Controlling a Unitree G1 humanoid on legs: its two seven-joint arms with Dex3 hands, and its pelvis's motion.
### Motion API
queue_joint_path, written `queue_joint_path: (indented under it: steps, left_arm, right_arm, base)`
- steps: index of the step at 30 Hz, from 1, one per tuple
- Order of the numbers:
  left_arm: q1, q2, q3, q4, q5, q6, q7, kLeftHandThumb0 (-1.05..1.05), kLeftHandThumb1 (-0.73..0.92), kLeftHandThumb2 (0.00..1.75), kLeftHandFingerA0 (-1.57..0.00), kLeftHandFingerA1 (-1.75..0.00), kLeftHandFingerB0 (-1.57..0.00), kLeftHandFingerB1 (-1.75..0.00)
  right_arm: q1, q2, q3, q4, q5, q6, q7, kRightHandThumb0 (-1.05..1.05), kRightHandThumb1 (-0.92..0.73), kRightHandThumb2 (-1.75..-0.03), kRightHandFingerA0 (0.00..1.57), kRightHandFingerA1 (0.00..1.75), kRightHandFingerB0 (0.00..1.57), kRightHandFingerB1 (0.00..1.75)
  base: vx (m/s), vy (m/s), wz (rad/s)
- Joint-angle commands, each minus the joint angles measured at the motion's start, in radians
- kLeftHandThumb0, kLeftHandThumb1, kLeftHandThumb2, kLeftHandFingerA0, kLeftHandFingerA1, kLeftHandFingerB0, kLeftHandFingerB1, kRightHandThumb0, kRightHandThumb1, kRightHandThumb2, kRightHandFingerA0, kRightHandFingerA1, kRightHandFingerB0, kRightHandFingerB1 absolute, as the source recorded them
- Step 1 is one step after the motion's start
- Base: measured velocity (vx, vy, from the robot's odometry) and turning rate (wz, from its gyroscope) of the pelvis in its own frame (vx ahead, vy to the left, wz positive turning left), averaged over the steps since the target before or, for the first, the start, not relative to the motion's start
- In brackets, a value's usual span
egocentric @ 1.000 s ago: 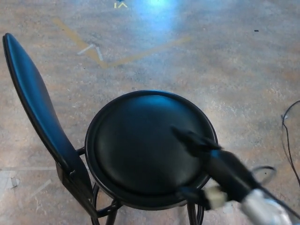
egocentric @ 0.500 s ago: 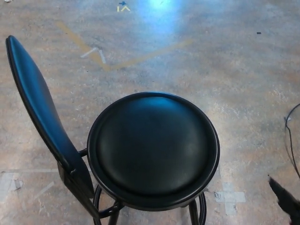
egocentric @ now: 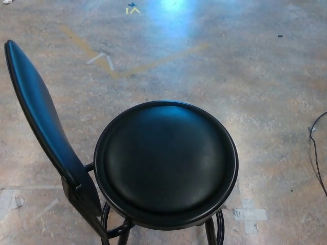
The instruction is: Use the right hand to rotate the back of the chair to its left.
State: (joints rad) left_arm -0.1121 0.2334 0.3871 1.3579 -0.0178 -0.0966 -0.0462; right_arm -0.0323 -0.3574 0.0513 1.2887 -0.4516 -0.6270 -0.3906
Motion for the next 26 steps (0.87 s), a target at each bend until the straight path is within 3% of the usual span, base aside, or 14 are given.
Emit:
queue_joint_path:
  steps: [1, 7, 8, 12, 26]
  left_arm:
    - [0.006, 0.005, -0.012, 0.005, 0.008, 0.005, 0.003, -0.58, 0.82, 0.64, -0.51, -0.46, -0.4, -0.37]
    - [-0.01, 0.002, -0.014, 0.004, 0.003, 0.01, 0.014, -0.58, 0.81, 0.64, -0.53, -0.45, -0.4, -0.37]
    - [0.008, -0.003, -0.008, 0.005, -0.004, 0.003, 0.006, -0.57, 0.8, 0.64, -0.52, -0.45, -0.41, -0.37]
    - [0.012, -0.007, -0.009, 0.005, -0.002, 0.003, 0.019, -0.58, 0.78, 0.64, -0.55, -0.43, -0.46, -0.37]
    - [0.026, -0.012, -0.012, 0.004, -0.004, 0.001, 0.012, -0.56, 0.81, 0.64, -0.53, -0.45, -0.43, -0.38]
  right_arm:
    - [-0.01, 0.026, -0.045, 0.045, 0.084, 0.109, 0.071, -1.05, -0.89, -1.23, 0.0, 0.06, 0.0, 0.03]
    - [-0.029, 0.026, -0.062, 0.049, 0.097, 0.136, 0.104, -1.02, -0.88, -1.23, 0.0, 0.09, 0.0, 0.03]
    - [-0.015, 0.026, -0.075, 0.053, 0.112, 0.141, 0.128, -0.98, -0.83, -1.22, 0.0, 0.13, 0.0, 0.1]
    - [-0.012, 0.027, -0.08, 0.051, 0.121, 0.149, 0.14, -1.01, -0.85, -1.24, 0.0, 0.1, 0.0, 0.08]
    - [-0.02, 0.036, -0.1, 0.044, 0.151, 0.167, 0.176, -1.02, -0.86, -1.24, 0.0, 0.07, 0.0, 0.05]
  base:
    - [0.0, 0.0, 0.0]
    - [0.0, 0.0, 0.0]
    - [0.0, 0.0, 0.0]
    - [0.0, 0.0, 0.0]
    - [0.0, 0.0, 0.0]
